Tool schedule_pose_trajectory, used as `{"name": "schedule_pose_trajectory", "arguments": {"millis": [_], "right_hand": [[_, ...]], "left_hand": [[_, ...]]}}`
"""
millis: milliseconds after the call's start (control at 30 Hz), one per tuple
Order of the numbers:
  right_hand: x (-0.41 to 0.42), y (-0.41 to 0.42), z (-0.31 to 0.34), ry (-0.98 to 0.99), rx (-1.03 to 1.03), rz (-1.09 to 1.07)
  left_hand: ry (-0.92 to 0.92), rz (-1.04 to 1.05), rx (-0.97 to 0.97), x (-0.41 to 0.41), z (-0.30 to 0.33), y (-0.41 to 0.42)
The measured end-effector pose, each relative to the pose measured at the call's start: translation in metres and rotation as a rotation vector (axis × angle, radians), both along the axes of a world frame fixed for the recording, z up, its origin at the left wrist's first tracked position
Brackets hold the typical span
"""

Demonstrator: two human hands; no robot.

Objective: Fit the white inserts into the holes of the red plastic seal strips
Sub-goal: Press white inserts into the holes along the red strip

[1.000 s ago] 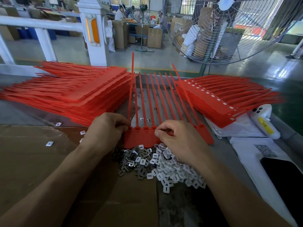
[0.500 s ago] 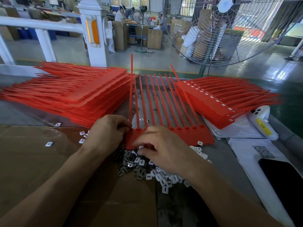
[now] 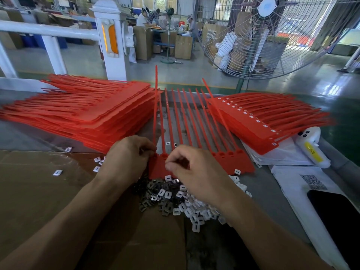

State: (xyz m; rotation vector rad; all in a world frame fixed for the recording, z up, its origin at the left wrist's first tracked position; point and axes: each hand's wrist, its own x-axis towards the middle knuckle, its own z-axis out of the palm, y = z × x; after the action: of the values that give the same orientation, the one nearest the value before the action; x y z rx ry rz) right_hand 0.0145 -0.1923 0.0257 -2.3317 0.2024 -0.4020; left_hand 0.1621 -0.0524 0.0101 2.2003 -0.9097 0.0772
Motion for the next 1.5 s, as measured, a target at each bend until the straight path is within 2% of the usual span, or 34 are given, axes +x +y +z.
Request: {"name": "schedule_pose_trajectory", "arguments": {"millis": [167, 367, 800, 1067, 1400, 1500], "right_hand": [[-0.002, -0.010, 0.002, -0.124, 0.353, -0.136], [-0.001, -0.013, 0.001, -0.174, 0.494, -0.177], [0.000, -0.012, 0.001, -0.157, 0.503, -0.139], [-0.002, -0.009, 0.001, -0.117, 0.353, -0.175], [-0.002, -0.010, 0.002, -0.089, 0.581, -0.142], [-0.002, -0.010, 0.003, -0.076, 0.552, -0.154]], "left_hand": [[-0.027, -0.123, -0.186, -0.011, 0.004, -0.005], [-0.166, -0.310, -0.252, -0.027, 0.009, -0.012], [-0.310, -0.325, -0.210, -0.025, 0.012, -0.008], [-0.276, -0.338, -0.228, -0.026, 0.010, -0.008], [-0.369, -0.282, -0.204, -0.028, 0.010, -0.006], [-0.381, -0.249, -0.191, -0.027, 0.010, -0.007]]}}
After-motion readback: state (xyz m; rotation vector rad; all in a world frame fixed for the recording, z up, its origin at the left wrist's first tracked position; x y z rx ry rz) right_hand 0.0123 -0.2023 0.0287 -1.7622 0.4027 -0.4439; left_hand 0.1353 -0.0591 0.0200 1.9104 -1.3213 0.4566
